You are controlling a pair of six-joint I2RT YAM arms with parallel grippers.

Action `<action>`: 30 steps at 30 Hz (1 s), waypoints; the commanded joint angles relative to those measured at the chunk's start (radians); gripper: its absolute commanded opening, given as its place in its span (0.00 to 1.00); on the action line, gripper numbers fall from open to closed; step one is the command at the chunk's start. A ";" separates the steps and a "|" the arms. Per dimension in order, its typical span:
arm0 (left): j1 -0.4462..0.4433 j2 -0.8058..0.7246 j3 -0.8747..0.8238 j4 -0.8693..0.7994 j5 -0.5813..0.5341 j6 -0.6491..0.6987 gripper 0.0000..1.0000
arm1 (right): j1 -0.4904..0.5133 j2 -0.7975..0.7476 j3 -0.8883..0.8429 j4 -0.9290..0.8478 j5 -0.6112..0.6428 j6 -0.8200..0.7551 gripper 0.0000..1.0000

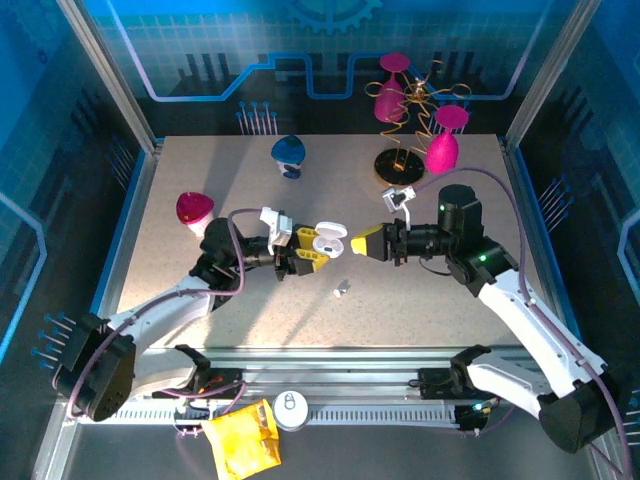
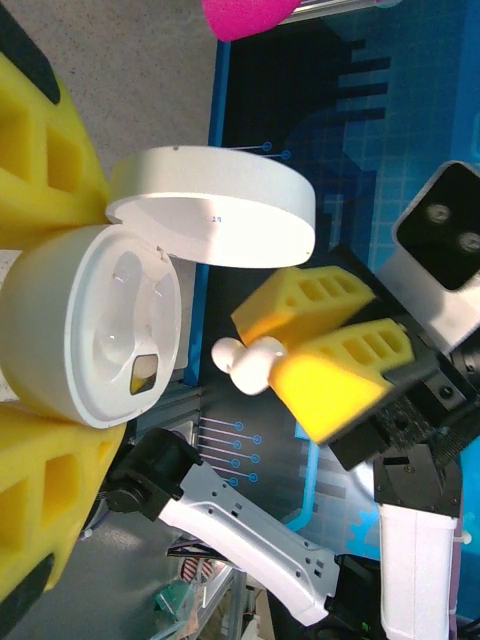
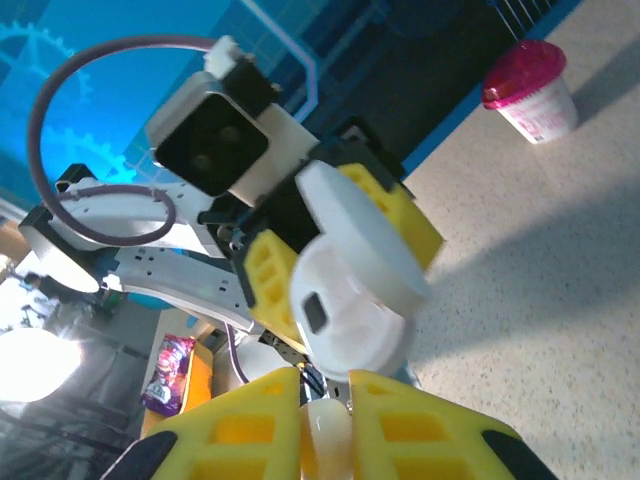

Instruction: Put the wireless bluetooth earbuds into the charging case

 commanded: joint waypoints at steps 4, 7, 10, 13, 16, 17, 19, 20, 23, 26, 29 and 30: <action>0.007 0.024 0.016 0.070 0.032 -0.035 0.36 | 0.070 0.036 0.073 0.074 0.069 -0.090 0.14; 0.007 0.031 0.016 0.093 0.025 -0.051 0.36 | 0.085 0.058 0.085 0.076 0.077 -0.104 0.14; 0.007 0.048 0.024 0.133 0.020 -0.078 0.36 | 0.095 0.079 0.092 0.074 0.089 -0.118 0.14; 0.007 0.068 0.035 0.188 0.012 -0.116 0.36 | 0.101 0.101 0.110 0.064 0.090 -0.131 0.14; 0.008 0.077 0.051 0.199 0.017 -0.133 0.36 | 0.102 0.111 0.124 0.058 0.107 -0.142 0.14; 0.007 0.076 0.056 0.200 0.015 -0.134 0.36 | 0.102 0.113 0.125 0.058 0.113 -0.148 0.14; 0.008 0.071 0.060 0.201 0.013 -0.134 0.35 | 0.103 0.116 0.123 0.058 0.124 -0.156 0.14; 0.008 0.069 0.063 0.200 0.012 -0.134 0.36 | 0.103 0.117 0.121 0.057 0.127 -0.158 0.14; 0.008 0.063 0.066 0.201 0.002 -0.136 0.36 | 0.103 0.116 0.116 0.051 0.133 -0.160 0.14; 0.008 0.058 0.064 0.201 -0.019 -0.134 0.35 | 0.113 0.106 0.116 0.031 0.151 -0.172 0.14; 0.007 0.061 0.063 0.208 -0.034 -0.134 0.35 | 0.126 0.093 0.115 0.007 0.190 -0.193 0.14; 0.007 0.062 0.063 0.212 -0.038 -0.134 0.36 | 0.131 0.093 0.117 0.000 0.203 -0.199 0.14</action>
